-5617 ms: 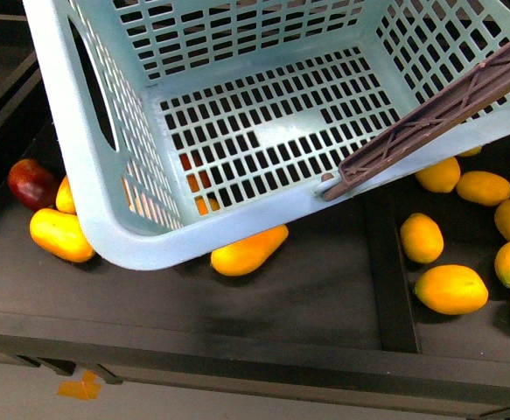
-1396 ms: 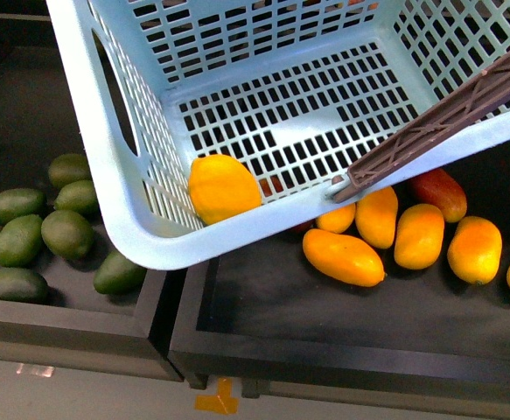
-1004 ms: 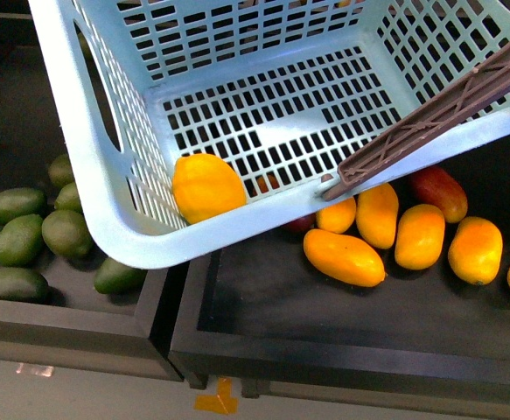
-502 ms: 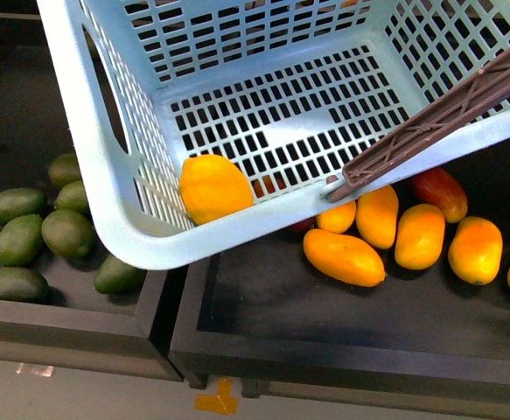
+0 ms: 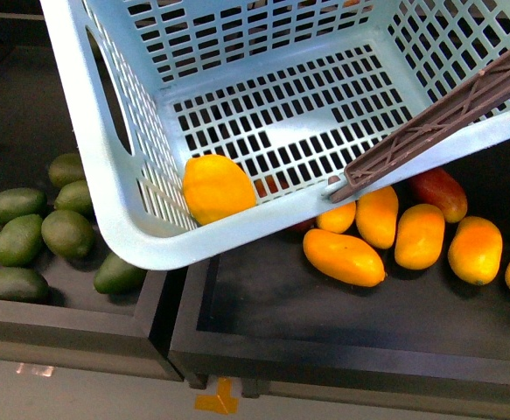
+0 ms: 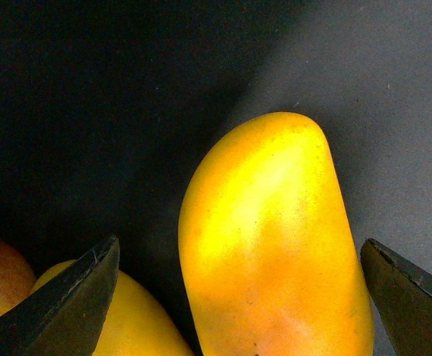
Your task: Pick lemon and mango into basket
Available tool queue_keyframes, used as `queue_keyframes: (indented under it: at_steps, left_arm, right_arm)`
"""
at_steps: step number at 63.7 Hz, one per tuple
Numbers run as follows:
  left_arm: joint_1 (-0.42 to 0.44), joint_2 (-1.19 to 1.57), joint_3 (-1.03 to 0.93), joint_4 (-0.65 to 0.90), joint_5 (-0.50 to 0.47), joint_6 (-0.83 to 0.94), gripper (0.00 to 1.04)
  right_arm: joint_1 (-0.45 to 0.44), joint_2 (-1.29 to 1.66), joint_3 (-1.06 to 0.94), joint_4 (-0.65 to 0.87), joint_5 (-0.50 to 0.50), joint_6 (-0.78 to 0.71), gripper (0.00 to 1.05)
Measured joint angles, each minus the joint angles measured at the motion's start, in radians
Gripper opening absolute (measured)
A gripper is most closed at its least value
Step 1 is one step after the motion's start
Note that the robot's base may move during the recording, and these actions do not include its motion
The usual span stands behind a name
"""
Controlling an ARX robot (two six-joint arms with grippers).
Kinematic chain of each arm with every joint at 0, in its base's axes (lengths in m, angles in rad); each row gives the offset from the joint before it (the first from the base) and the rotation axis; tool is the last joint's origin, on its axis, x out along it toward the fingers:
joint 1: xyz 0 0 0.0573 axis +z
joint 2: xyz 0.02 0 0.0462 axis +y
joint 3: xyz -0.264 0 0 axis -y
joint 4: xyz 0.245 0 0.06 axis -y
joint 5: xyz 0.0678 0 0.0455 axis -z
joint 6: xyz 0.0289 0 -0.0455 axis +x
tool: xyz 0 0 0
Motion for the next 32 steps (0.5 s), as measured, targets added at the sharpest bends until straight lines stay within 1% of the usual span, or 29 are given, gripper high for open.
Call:
queue_keyframes:
  at_steps: [17,25,26,30,32]
  left_arm:
    - [0.000,0.000,0.000,0.000,-0.002,0.000,0.17]
    - [0.000,0.000,0.000,0.000,-0.003,0.000,0.17]
    - [0.000,0.000,0.000,0.000,-0.003,0.000,0.17]
    - [0.000,0.000,0.000,0.000,-0.003,0.000,0.17]
    - [0.000,0.000,0.000,0.000,-0.002,0.000,0.17]
  right_arm:
    - [0.002,0.030,0.006,0.002,0.001,-0.002,0.95]
    - [0.005,0.034,-0.006,0.013,0.007,-0.002,0.78]
    - [0.005,0.034,-0.011,0.017,0.006,-0.002,0.75]
    - [0.006,0.033,-0.021,0.029,0.003,0.000,0.68]
    - [0.006,0.032,-0.024,0.034,0.002,0.001,0.66]
